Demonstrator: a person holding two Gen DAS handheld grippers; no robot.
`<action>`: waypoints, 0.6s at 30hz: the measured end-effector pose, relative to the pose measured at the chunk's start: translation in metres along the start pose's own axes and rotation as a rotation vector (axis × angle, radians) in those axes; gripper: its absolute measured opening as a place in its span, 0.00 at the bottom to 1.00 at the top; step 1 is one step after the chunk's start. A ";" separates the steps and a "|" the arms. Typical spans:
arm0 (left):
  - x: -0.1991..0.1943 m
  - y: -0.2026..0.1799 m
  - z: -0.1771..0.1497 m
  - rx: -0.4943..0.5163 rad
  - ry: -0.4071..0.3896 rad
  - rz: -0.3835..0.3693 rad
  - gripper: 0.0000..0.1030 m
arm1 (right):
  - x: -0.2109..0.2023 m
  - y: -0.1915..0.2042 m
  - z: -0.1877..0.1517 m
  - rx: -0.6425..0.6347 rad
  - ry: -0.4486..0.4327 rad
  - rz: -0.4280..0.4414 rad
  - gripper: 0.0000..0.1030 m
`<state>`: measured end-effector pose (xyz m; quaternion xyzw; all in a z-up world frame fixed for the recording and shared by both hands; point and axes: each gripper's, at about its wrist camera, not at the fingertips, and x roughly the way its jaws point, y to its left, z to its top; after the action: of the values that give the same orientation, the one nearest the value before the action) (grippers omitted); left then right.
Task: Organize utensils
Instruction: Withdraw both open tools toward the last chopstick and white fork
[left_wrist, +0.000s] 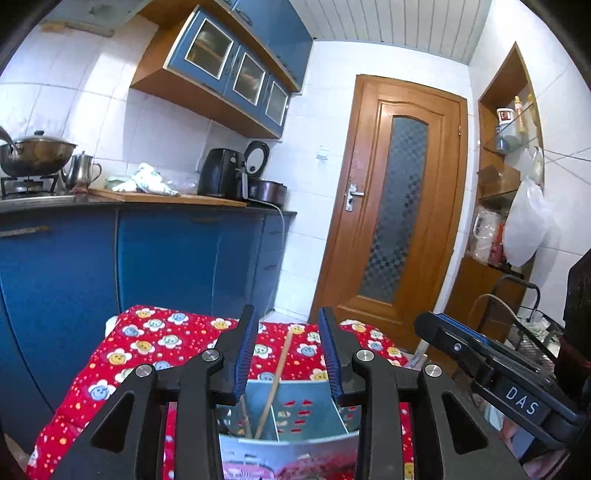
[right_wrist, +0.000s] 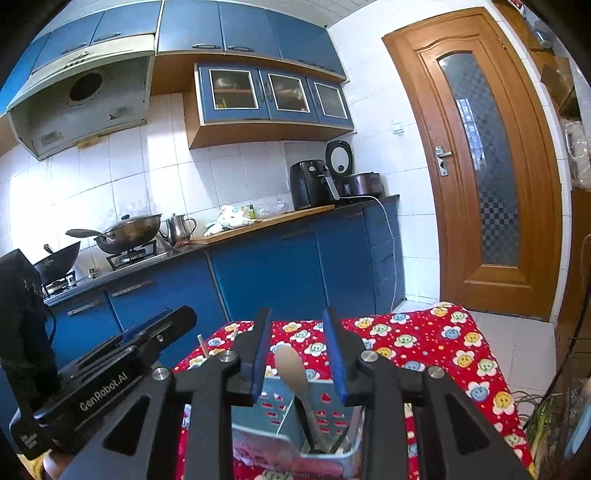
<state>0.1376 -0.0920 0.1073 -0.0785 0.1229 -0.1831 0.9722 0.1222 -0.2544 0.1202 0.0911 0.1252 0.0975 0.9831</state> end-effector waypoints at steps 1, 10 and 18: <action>-0.004 -0.001 0.000 0.002 0.010 -0.004 0.34 | -0.003 0.001 0.000 0.002 0.003 0.000 0.31; -0.034 -0.001 0.000 0.012 0.068 -0.029 0.35 | -0.037 0.003 -0.009 0.026 0.024 -0.018 0.34; -0.060 -0.002 -0.007 0.020 0.117 -0.014 0.38 | -0.066 0.006 -0.024 0.052 0.043 -0.042 0.36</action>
<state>0.0810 -0.0723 0.1140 -0.0588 0.1770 -0.1952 0.9629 0.0521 -0.2593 0.1135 0.1120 0.1509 0.0757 0.9793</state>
